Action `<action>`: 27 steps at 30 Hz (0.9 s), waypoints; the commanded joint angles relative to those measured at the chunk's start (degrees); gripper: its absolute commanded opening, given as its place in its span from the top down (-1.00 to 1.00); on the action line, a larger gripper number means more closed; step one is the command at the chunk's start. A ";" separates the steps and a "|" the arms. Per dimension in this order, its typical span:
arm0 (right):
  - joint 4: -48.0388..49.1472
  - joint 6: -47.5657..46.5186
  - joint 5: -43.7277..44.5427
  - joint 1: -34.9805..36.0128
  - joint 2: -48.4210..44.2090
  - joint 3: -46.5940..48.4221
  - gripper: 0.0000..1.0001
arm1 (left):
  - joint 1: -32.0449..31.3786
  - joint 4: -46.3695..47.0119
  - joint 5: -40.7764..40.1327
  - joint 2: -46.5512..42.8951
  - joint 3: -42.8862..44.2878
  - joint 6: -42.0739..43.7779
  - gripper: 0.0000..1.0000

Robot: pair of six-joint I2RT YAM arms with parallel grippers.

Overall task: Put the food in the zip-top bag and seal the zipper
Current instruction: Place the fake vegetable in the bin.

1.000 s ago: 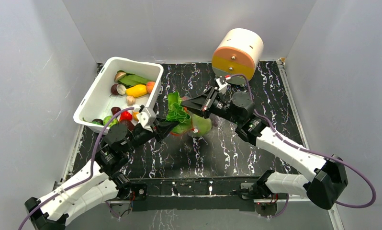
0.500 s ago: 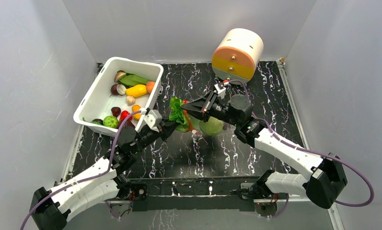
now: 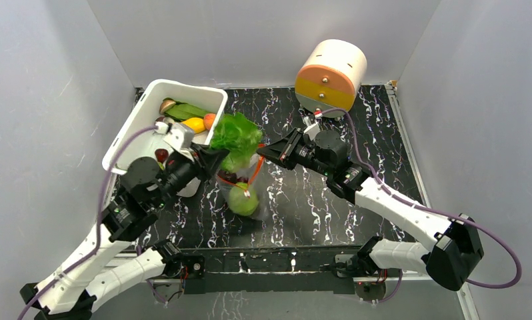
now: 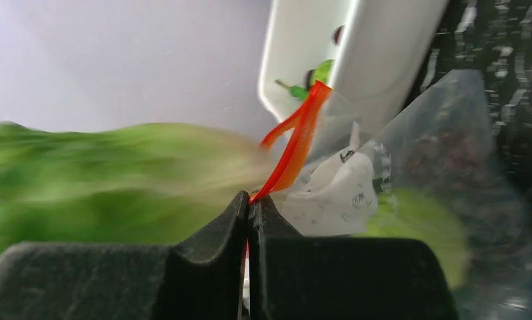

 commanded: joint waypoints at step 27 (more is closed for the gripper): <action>-23.10 -24.74 14.67 -0.03 -10.37 6.13 1.00 | 26.03 -27.27 -22.95 40.38 38.06 17.95 1.00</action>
